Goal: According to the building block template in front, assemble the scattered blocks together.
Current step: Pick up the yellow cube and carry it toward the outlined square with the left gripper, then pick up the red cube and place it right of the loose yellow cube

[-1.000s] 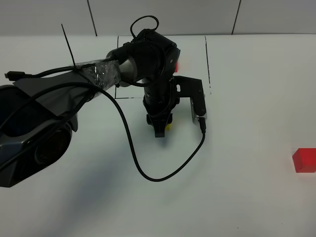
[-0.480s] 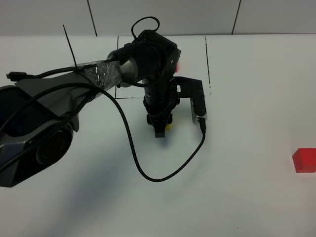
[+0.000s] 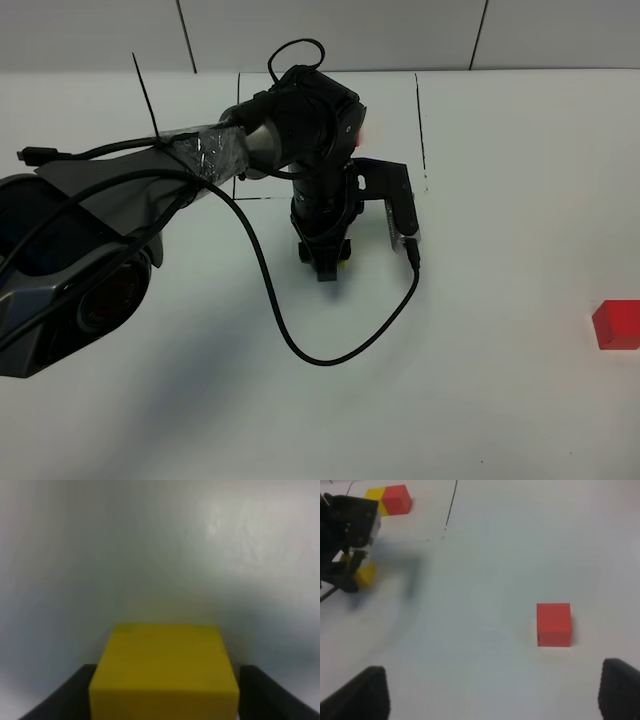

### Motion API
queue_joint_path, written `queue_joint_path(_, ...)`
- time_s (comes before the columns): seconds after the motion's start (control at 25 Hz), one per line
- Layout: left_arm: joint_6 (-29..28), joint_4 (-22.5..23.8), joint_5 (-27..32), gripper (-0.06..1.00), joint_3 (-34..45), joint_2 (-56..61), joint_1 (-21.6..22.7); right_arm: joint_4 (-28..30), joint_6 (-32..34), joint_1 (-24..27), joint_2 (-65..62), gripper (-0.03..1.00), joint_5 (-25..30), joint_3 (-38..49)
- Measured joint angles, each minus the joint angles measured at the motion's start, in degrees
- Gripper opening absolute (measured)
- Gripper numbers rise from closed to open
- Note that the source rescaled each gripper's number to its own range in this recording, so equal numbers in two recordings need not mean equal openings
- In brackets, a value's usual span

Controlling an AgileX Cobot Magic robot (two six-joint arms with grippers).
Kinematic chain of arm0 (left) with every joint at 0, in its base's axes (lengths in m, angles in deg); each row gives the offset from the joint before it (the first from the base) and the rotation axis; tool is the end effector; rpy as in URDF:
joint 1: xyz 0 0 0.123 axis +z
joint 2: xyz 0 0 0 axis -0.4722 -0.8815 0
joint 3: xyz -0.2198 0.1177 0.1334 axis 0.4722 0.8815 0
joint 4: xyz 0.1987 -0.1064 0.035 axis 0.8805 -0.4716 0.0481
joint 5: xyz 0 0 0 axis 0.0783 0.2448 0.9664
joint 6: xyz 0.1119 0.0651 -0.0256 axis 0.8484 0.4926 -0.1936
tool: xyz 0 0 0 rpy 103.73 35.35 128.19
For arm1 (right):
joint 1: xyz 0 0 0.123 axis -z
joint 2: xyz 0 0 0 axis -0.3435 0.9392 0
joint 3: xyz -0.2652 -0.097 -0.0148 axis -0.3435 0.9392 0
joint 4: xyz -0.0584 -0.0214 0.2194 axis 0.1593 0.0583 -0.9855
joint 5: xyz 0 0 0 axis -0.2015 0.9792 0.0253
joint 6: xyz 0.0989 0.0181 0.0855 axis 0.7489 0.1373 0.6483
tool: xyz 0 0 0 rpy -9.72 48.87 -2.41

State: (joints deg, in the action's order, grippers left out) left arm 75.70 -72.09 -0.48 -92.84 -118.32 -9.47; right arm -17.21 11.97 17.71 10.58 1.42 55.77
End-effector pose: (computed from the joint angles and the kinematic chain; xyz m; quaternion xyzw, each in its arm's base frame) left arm 0.3783 -0.2837 0.0833 0.6965 0.7136 0.0326 0.0677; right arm 0.0116 0.0177 0.2459 -0.0079 0.8512 0.0936 0.5163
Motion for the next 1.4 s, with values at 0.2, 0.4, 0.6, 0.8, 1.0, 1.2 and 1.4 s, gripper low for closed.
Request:
queue_joint_path(0.2,-1.62,-0.18,-0.83,0.85,0.0,1.18,0.0,0.0,0.18,0.0,0.0,0.71,0.0,0.0)
queue_joint_path(0.4,-4.49,-0.13,-1.25,0.99,0.0,4.43,0.0,0.0,0.43,0.0,0.0,0.71,0.0,0.0)
queue_joint_path(0.6,-10.25,-0.13,-0.42,1.0,0.0,8.06,0.0,0.0,0.46,0.0,0.0,0.71,0.0,0.0)
queue_joint_path(0.8,-17.59,0.46,1.19,1.0,0.0,13.48,0.96,0.0,0.46,0.0,0.0,0.71,0.0,0.0)
queue_joint_path(1.0,-24.54,0.46,1.56,1.0,2.23,19.26,7.16,0.0,0.66,0.0,0.0,0.71,0.0,0.0)
queue_joint_path(1.2,-27.26,-1.61,-0.97,1.0,9.04,24.91,14.39,0.0,0.66,0.0,0.0,0.71,0.0,0.0)
queue_joint_path(1.4,-31.48,-3.27,-1.52,1.0,16.58,29.98,20.08,0.0,0.61,0.0,0.0,0.71,0.0,0.0)
